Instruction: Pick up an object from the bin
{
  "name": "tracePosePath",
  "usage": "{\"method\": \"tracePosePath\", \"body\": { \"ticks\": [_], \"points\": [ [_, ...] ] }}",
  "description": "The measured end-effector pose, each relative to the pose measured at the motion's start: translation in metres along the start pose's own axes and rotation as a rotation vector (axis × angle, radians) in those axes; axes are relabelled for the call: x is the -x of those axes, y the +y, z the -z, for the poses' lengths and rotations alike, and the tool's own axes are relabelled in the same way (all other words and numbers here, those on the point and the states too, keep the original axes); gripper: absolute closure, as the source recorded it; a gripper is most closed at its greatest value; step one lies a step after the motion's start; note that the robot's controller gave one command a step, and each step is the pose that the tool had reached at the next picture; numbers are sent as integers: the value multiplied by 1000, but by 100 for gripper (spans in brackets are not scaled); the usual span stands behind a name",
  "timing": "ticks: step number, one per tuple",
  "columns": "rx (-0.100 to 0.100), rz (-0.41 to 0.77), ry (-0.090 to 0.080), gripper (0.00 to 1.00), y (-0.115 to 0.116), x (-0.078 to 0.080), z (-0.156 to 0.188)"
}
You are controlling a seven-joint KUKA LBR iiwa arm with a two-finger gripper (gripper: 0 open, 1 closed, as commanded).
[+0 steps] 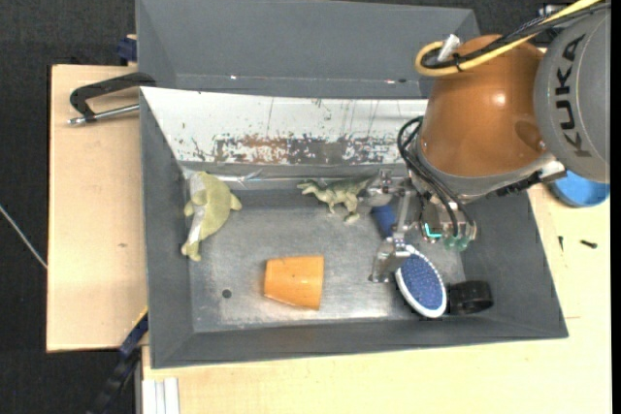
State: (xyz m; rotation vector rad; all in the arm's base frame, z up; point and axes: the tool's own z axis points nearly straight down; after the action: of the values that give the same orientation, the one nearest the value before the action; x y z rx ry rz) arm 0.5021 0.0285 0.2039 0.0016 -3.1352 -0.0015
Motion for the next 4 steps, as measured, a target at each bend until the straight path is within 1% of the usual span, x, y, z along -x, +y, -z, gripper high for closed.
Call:
{"method": "tracePosePath", "body": {
  "ticks": [1,2,3,4],
  "points": [
    [3,-69,-19,0,-4,93,-113],
    [2,-86,-15,0,-7,102,-99],
    [3,-200,-14,0,-6,101,-74],
    [5,-225,-26,0,0,100,-129]
  ]
}}
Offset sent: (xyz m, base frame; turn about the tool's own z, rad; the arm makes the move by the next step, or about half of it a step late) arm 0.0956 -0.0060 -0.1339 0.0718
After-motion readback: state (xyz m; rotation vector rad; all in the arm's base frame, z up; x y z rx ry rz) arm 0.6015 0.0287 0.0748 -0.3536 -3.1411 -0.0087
